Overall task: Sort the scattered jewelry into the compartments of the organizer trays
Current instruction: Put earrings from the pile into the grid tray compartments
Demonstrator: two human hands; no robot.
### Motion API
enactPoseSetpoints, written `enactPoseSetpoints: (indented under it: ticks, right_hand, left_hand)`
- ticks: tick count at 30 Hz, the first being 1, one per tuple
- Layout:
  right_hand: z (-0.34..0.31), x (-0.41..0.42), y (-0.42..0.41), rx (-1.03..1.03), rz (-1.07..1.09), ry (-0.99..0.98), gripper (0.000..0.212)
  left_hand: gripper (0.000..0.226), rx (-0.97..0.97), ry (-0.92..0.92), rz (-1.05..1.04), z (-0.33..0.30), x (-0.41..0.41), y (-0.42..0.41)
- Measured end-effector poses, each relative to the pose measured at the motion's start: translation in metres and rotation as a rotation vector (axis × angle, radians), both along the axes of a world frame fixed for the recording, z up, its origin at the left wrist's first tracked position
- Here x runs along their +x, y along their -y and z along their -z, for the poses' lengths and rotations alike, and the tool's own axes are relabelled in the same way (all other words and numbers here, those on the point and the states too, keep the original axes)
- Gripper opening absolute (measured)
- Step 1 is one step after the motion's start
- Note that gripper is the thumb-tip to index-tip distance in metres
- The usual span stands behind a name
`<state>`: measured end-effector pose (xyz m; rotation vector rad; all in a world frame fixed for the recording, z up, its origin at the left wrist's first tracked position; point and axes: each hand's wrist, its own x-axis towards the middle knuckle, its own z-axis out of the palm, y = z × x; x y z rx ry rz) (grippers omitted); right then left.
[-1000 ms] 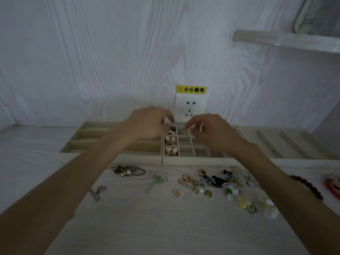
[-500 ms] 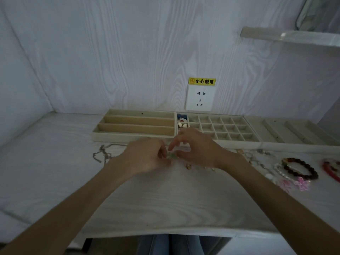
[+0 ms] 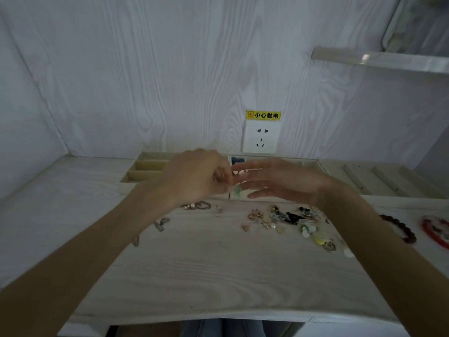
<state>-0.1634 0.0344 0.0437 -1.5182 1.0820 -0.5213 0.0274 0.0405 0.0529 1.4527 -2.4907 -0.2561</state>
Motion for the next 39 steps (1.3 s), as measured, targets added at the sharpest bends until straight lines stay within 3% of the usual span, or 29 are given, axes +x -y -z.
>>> enactPoseSetpoints:
  ticks: [3,9,15,18,24,32,39]
  right_hand:
    - [-0.009,-0.009,0.003,0.040,0.010,0.065,0.032]
    - [-0.013,-0.016,0.009,-0.137,0.158,-0.007,0.026]
    - [-0.003,-0.022,0.021,-0.175,0.372,0.212,0.025]
    - [0.002,-0.027,0.030,-0.208,0.518,0.251,0.024]
    - [0.007,-0.022,0.046,-0.152,0.586,0.291,0.033]
    - [0.012,-0.009,0.063,-0.186,0.667,0.213,0.028]
    - [0.013,-0.024,0.077,-0.233,0.686,0.075,0.014]
  left_hand:
    - [0.012,-0.017,-0.097,0.008,-0.014,-0.006,0.008]
    - [0.029,-0.012,-0.273,0.023,-0.020,-0.024,0.032]
    - [0.030,0.100,-0.580,0.143,-0.012,-0.039,0.058]
    - [0.037,0.175,-0.728,0.045,-0.005,-0.041,0.070]
    - [0.049,0.399,-0.651,0.025,0.009,-0.047,0.086]
    - [0.011,0.199,-0.634,-0.002,0.021,-0.056,0.106]
    - [0.021,0.139,-0.558,0.066,0.027,-0.061,0.128]
